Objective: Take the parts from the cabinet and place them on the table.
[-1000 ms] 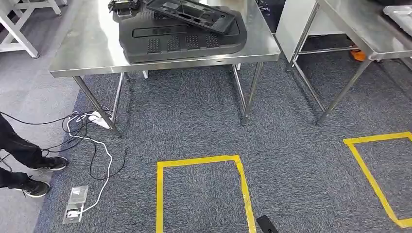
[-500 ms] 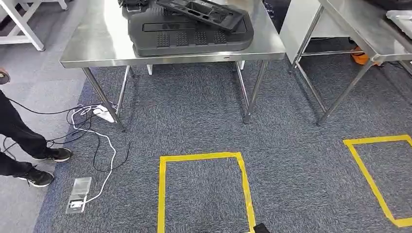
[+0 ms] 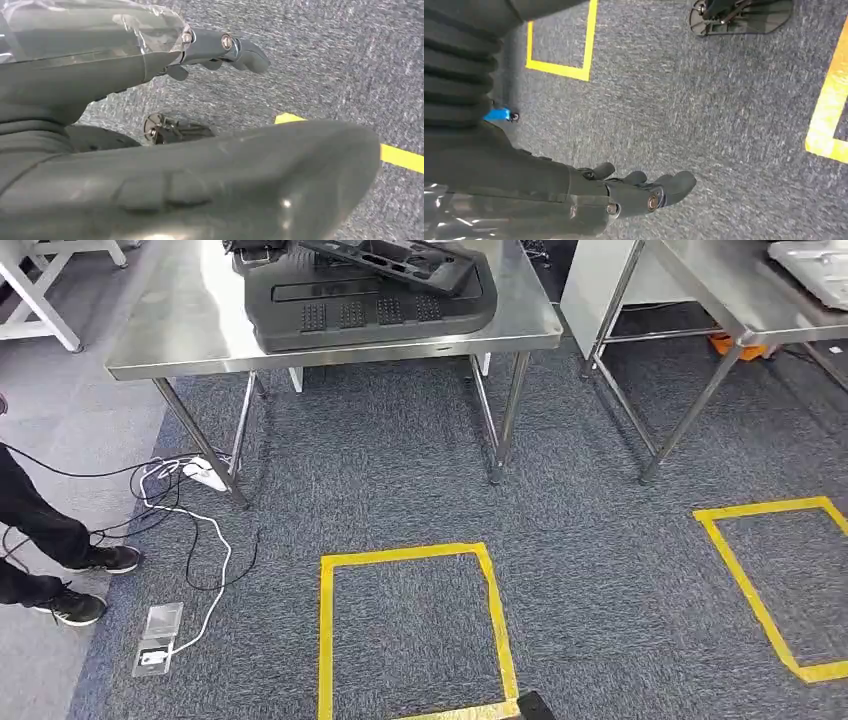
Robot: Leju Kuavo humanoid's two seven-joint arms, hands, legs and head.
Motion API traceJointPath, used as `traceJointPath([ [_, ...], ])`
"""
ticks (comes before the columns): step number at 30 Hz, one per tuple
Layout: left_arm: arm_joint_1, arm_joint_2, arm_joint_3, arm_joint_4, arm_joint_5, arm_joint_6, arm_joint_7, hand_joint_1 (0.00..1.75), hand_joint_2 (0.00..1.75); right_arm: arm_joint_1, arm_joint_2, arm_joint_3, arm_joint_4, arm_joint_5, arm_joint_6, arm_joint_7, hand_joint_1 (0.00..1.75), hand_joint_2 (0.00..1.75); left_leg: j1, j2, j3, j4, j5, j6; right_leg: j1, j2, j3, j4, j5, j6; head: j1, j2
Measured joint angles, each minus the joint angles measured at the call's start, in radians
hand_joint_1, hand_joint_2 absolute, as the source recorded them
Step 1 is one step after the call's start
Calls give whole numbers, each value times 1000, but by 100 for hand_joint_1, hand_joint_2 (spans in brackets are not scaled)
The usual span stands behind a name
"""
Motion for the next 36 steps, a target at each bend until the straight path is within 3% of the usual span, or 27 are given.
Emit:
traceJointPath([
  [3,4,0,0,0,-3,-1,0,0,0,-4,-4,12,0,-5,-16,-9,0,0,-6,2,-11,6,15,13,-1,0,-2,0,9,15,3,0],
  [4,3,0,0,0,-6,-1,0,0,0,-4,-6,19,0,-15,-22,-15,0,0,-8,2,-13,3,21,22,-4,0,-3,-1,13,22,2,0],
  [5,0,0,0,0,-10,-1,0,0,0,-3,-10,24,0,-23,-27,-19,0,0,0,7,-16,-7,33,36,-8,0,-7,9,1,27,2,0],
  [7,-4,0,0,-1,-15,-2,0,0,0,-4,-11,33,0,-35,-34,-30,0,0,-2,9,-32,-7,44,49,-8,1,-45,100,-84,35,16,0],
  [9,-2,0,0,-1,-21,-2,2,0,0,-3,-14,40,0,-43,-43,-38,0,0,-4,10,-49,-4,53,52,-8,1,-96,251,-168,40,19,0],
  [10,-2,0,-2,-1,-21,-3,3,0,0,-1,-17,48,0,-46,-45,-40,0,0,-5,10,-56,-1,57,52,-8,1,-102,290,-180,42,21,0],
  [11,-2,0,-4,-1,-23,-3,3,0,0,1,-18,54,0,-50,-45,-42,0,0,-5,10,-63,2,60,51,-8,1,-89,284,-169,42,22,0],
  [12,-2,0,-6,-1,-24,-5,4,0,0,2,-19,56,0,-52,-46,-45,0,175,-5,10,-69,4,61,50,-8,1,-57,238,-141,40,23,0],
  [16,-2,0,-6,-1,-24,-6,5,0,0,2,-19,57,0,-53,-47,-46,0,175,-5,10,-70,6,62,49,-8,1,-35,202,-123,38,24,0],
  [17,-2,0,-6,-1,-26,-8,5,0,0,1,-19,58,0,-53,-47,-48,0,175,-5,10,-72,8,62,48,-8,0,7,131,-91,35,26,0],
  [18,-6,0,-6,-1,-33,-10,3,0,0,0,-23,66,0,-61,-52,-53,0,175,-13,10,-80,22,64,36,-1,0,79,-18,-65,22,27,0],
  [21,-7,0,-7,-2,-35,-13,3,0,0,6,-27,78,0,-68,-52,-52,0,175,-9,10,-81,16,75,18,2,1,72,-13,-58,10,21,0],
  [22,-7,0,-7,-1,-35,-13,3,0,0,6,-26,81,0,-68,-52,-51,0,175,-11,7,-85,22,68,12,-6,-2,71,-23,-48,1,22,0],
  [23,-8,0,-7,-1,-35,-13,3,0,0,4,-27,84,0,-69,-52,-50,0,175,-8,2,-91,45,44,4,-7,-4,68,-24,-43,-4,19,0],
  [24,-8,0,-7,-1,-36,-14,3,0,0,2,-27,89,0,-70,-52,-47,0,175,-5,2,-114,103,0,-3,-7,-5,63,-24,-40,-9,8,0],
  [26,-7,0,-7,-1,-35,-14,3,0,0,2,-28,97,0,-70,-53,-41,0,175,-2,2,-175,257,-77,-12,-6,-11,55,-20,-38,-12,4,0],
  [27,-6,0,-7,-1,-35,-14,3,0,0,2,-28,102,0,-72,-53,-38,0,175,-1,2,-197,315,-96,-14,-5,-13,50,-17,-38,-12,3,0],
  [28,-3,0,-7,-1,-35,-15,3,0,0,2,-28,107,0,-72,-52,-35,0,175,0,2,-198,328,-90,-14,-5,-16,47,-14,-37,-12,3,0],
  [29,-2,0,-7,-1,-35,-14,3,0,0,2,-28,110,0,-72,-51,-33,0,175,1,2,-175,291,-63,-13,-5,-19,47,-11,-38,-12,1,0],
  [31,-3,0,-7,-1,-36,-15,3,0,0,-1,-28,118,0,-72,-49,-30,0,175,3,7,-83,118,24,-7,-6,-25,50,-9,-40,-8,0,0],
  [32,-4,0,-7,-1,-37,-15,3,0,0,-3,-28,124,0,-71,-48,-29,0,175,2,25,-53,43,41,-2,-5,-30,50,-8,-42,-4,-2,0],
  [33,-4,0,-7,-1,-37,-15,3,0,0,-4,-29,128,0,-71,-45,-27,0,175,-4,39,-50,27,34,1,3,-33,47,-1,-44,2,-4,0],
  [36,1,0,-7,-1,-41,-16,6,0,0,-8,-31,139,0,-72,-31,-20,0,175,-9,21,-61,27,36,20,1,-47,43,-4,-39,16,3,0],
])
